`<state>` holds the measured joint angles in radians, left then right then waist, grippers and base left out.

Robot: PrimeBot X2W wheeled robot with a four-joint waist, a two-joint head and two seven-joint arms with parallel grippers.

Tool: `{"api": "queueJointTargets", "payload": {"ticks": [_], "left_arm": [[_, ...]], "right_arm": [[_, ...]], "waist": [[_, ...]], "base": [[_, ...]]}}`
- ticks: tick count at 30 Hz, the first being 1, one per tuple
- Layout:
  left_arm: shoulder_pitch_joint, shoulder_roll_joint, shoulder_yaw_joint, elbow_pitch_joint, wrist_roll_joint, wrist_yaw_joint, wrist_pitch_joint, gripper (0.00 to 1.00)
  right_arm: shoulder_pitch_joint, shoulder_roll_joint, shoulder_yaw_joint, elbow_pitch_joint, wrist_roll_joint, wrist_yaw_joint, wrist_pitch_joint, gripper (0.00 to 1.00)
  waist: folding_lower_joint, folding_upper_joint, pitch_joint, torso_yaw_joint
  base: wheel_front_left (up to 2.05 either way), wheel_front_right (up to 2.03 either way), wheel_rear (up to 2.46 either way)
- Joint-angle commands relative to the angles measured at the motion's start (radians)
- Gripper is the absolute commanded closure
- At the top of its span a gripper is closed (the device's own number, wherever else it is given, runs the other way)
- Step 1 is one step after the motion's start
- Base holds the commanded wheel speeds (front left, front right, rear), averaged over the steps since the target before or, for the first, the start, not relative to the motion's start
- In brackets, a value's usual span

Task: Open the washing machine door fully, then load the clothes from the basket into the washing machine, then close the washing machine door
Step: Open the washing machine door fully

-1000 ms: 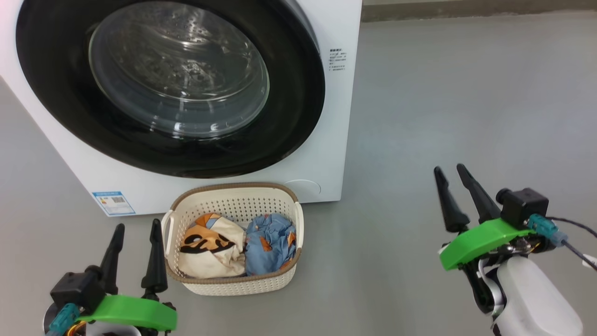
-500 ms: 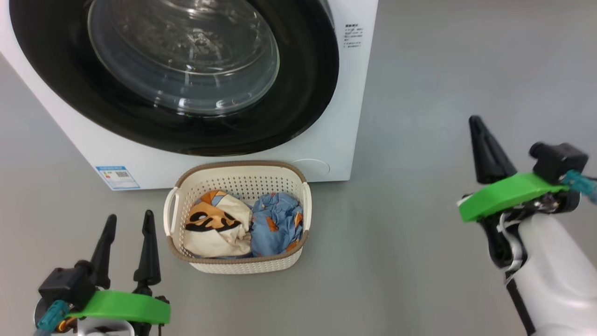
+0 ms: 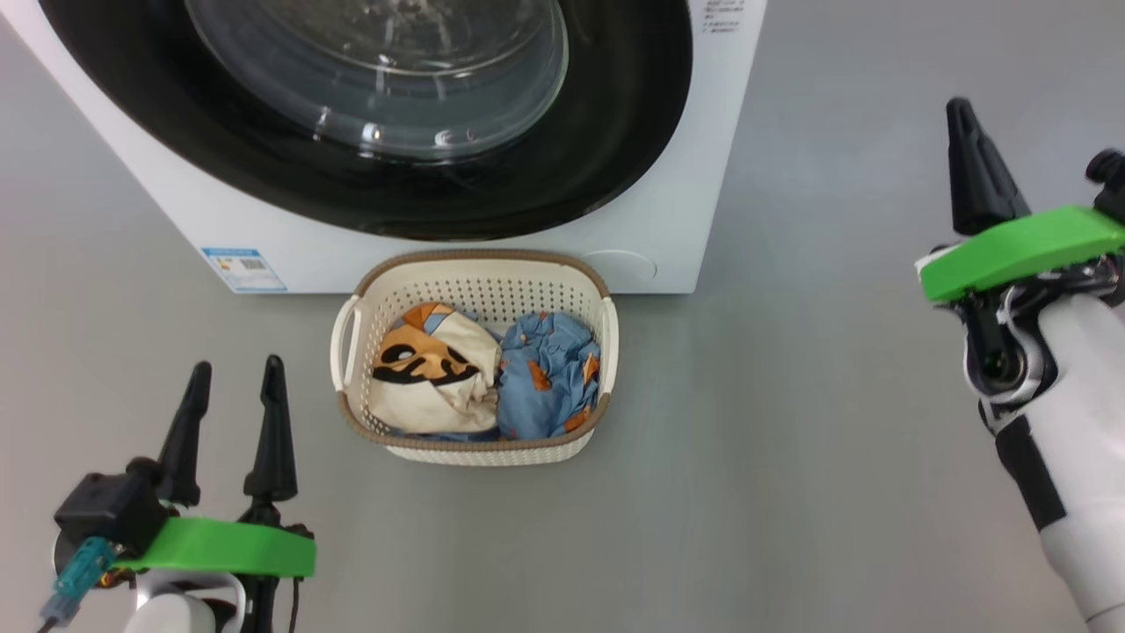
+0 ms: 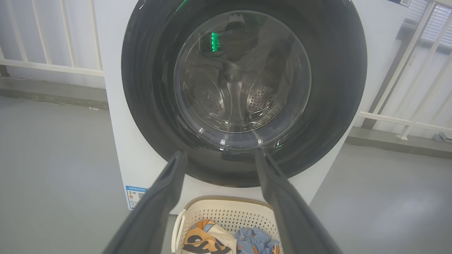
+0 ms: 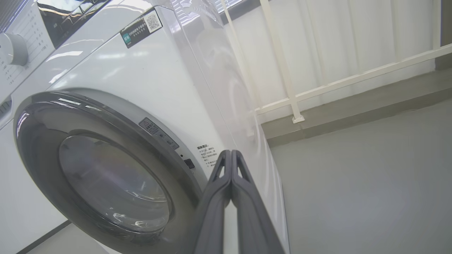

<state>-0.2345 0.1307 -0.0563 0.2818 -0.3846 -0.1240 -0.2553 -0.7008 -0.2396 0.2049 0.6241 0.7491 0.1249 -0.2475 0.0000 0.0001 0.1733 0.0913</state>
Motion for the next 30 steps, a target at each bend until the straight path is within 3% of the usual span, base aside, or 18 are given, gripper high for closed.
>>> {"api": "queueJointTargets", "payload": {"ticks": [1,7,17,30], "left_arm": [[-0.045,0.025,0.035,-0.033,0.007,-0.003,-0.006,0.0],[-0.063,0.028,0.032,-0.046,-0.002,-0.005,-0.006,0.0],[-0.105,0.04,0.01,-0.072,-0.036,-0.006,-0.006,0.0],[-0.15,0.045,-0.017,-0.084,-0.069,-0.007,-0.006,0.0]], "right_arm": [[-0.043,-0.01,0.024,-0.014,0.048,0.006,0.011,1.0],[-0.118,-0.032,0.054,-0.001,0.177,0.006,0.066,1.0],[-0.281,-0.058,0.013,-0.008,0.509,0.006,0.223,1.0],[-0.478,-0.058,-0.022,0.032,0.751,0.006,0.463,1.0]], "waist": [[0.0,-0.0001,0.033,0.023],[0.0,-0.0001,0.079,0.043],[0.0,-0.0001,0.178,0.089],[0.0,-0.0001,0.269,0.136]], "base": [[0.0,0.0,0.0],[0.0,0.0,0.0],[0.0,0.0,0.0],[0.0,0.0,0.0]]}}
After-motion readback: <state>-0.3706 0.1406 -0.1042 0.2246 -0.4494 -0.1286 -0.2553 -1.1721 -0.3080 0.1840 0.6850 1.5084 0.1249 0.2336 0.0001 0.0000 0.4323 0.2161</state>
